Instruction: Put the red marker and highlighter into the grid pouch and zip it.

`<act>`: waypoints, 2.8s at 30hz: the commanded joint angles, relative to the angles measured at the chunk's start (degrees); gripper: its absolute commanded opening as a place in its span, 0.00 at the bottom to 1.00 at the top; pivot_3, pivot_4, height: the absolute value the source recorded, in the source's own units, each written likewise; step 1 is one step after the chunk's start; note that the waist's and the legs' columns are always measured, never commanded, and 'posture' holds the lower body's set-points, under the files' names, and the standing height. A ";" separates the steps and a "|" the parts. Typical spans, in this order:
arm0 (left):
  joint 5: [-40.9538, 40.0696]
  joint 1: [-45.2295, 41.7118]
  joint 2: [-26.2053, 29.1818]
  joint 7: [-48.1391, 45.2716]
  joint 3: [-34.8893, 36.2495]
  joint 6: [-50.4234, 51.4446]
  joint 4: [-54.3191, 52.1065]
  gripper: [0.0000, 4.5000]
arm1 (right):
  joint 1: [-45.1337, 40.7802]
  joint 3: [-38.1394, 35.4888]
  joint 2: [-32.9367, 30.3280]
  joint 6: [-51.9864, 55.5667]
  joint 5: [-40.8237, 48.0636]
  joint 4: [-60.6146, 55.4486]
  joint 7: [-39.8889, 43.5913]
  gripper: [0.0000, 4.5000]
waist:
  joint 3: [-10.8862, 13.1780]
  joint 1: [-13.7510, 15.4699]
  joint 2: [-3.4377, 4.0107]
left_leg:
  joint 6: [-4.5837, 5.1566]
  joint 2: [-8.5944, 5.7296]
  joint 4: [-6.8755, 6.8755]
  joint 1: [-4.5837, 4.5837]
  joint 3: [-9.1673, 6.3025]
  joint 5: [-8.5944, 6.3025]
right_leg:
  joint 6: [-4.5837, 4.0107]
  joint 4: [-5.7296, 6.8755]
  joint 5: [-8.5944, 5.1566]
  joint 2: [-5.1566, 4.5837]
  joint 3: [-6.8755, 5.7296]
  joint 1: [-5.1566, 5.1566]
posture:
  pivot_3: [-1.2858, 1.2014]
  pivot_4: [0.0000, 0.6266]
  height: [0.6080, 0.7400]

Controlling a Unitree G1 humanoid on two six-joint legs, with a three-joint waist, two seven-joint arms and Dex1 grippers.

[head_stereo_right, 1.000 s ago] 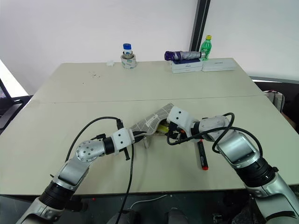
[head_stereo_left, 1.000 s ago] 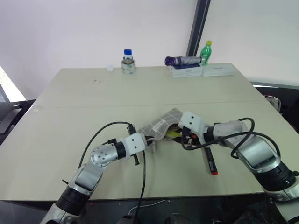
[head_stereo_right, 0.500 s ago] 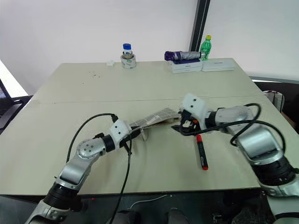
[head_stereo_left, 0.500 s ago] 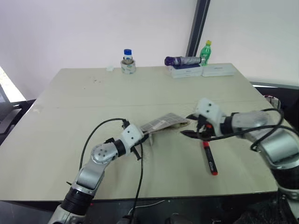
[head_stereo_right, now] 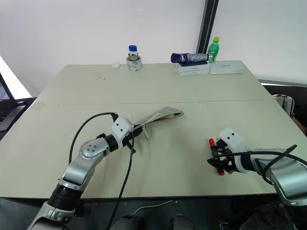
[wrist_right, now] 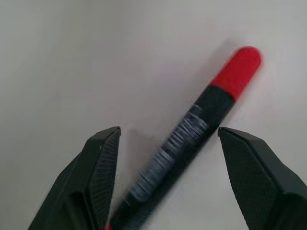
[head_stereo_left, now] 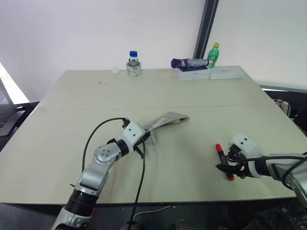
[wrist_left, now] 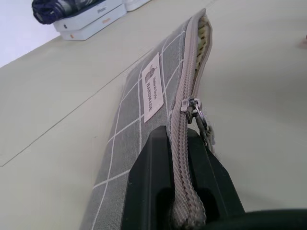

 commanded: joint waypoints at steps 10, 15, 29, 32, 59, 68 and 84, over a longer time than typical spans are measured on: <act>-0.99 -0.92 -0.63 -1.70 -0.12 -2.19 -1.20 0.00 | 0.27 -0.63 0.39 1.42 0.99 -1.46 -4.35 0.23 | 0.01 0.06 -0.01 | -0.01 -0.02 0.03 -0.01 0.00 0.00 | 0.01 -0.03 0.00 -0.01 0.00 0.03 | 0.52 0.24 1.00; -0.33 -1.10 -0.30 -1.79 -0.34 -2.73 -1.07 0.00 | -4.50 3.02 -2.12 -8.81 -2.85 -1.86 -3.33 0.05 | 0.01 -0.06 0.00 | -0.01 -0.01 0.03 -0.01 0.00 0.00 | 0.01 -0.03 0.00 0.00 -0.01 0.02 | 0.52 0.24 1.00; 0.80 -2.00 0.70 -3.08 -2.49 -5.33 -0.36 0.00 | -22.04 14.97 -7.00 -18.73 -7.73 -0.75 3.64 0.05 | 0.02 0.09 -0.03 | -0.21 -0.02 0.02 -0.07 -0.01 0.12 | 0.02 -0.14 0.00 -0.03 -0.02 0.01 | 0.52 0.24 1.00; 0.88 -2.14 0.60 -2.98 -2.44 -5.16 -0.44 0.00 | -21.87 16.04 -7.80 -20.63 -9.25 -0.29 4.41 0.05 | 0.02 0.01 -0.03 | -0.20 -0.02 0.02 -0.07 0.00 0.11 | 0.02 -0.14 0.00 -0.03 -0.02 0.01 | 0.52 0.24 1.00; 6.94 -3.70 1.94 -6.03 -9.24 -7.09 -1.24 0.00 | -28.25 31.73 -4.65 -32.12 -31.51 0.74 10.43 0.05 | 0.02 -0.02 -0.02 | -0.23 -0.02 0.01 -0.07 0.00 0.13 | 0.02 -0.13 0.00 -0.03 -0.02 -0.02 | 0.52 0.24 1.00; 5.81 -3.85 1.06 -6.76 -8.98 -6.10 -2.24 0.00 | -30.03 32.65 0.85 -31.11 -34.00 -0.50 12.33 0.05 | 0.02 -0.06 -0.02 | -0.25 -0.02 0.00 -0.06 -0.01 0.14 | 0.02 -0.11 0.00 -0.02 -0.02 -0.04 | 0.52 0.24 1.00; -8.19 -3.07 -4.85 -3.39 1.79 4.94 -4.48 0.00 | -27.81 13.12 -0.08 -23.59 -22.33 0.46 14.55 0.92 | 0.02 -0.01 -0.03 | -0.25 -0.03 0.02 -0.06 -0.01 0.14 | 0.02 -0.11 0.00 -0.02 -0.02 -0.02 | 0.52 0.24 1.00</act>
